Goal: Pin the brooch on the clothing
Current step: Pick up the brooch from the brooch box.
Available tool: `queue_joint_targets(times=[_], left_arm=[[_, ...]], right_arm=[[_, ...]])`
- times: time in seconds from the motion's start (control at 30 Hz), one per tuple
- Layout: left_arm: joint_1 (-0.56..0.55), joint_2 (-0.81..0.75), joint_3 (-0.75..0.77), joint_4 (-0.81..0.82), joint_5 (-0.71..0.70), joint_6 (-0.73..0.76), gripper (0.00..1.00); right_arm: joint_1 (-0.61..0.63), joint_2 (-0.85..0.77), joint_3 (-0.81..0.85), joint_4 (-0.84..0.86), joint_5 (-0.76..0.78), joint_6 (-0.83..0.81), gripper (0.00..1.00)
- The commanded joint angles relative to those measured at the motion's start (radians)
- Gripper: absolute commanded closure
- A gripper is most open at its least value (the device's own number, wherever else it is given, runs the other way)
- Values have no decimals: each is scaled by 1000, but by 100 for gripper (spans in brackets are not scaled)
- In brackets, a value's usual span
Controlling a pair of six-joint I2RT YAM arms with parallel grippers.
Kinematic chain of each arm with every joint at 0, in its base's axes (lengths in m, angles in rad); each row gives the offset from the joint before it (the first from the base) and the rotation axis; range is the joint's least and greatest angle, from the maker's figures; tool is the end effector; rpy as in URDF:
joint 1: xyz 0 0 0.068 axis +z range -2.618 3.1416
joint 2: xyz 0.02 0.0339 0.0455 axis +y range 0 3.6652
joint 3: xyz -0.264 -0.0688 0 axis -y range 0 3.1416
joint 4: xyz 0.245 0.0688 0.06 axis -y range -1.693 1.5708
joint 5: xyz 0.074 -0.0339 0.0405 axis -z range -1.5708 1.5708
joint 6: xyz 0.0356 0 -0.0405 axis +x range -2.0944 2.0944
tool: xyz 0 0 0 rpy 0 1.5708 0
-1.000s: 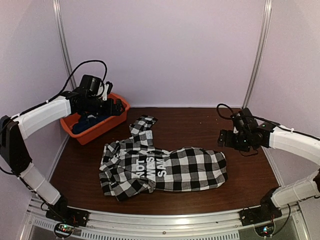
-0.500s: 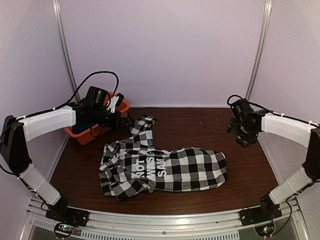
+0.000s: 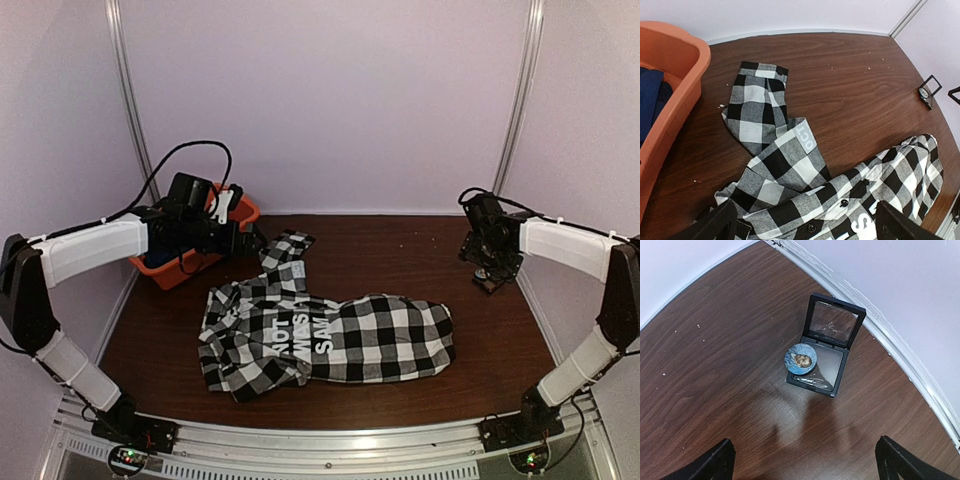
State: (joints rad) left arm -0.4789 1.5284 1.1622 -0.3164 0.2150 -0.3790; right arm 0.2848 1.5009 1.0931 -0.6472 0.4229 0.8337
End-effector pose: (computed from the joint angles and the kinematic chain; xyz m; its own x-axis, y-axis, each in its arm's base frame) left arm 0.3013 -0.1650 0.2769 -0.7410 -0.0225 -0.6711 0.3476 0.8422 -0.4121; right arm 0.2947 0.0710 0.2422 -0.6070 0.5258 -0.5959 0.5765 0.8074 0.1252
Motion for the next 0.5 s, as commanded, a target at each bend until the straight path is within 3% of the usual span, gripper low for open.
queue_joint_targets(times=[0.0, 0.2, 0.47], left_arm=[[-6, -19, -12, 18, -90, -17, 2], [-7, -28, -13, 13, -123, -18, 2], [-10, -47, -19, 20, -138, -25, 2]], right_arm=[[-25, 33, 34, -28, 46, 8, 0], [-41, 91, 79, -56, 42, 24, 0], [-46, 48, 57, -42, 105, 11, 0]])
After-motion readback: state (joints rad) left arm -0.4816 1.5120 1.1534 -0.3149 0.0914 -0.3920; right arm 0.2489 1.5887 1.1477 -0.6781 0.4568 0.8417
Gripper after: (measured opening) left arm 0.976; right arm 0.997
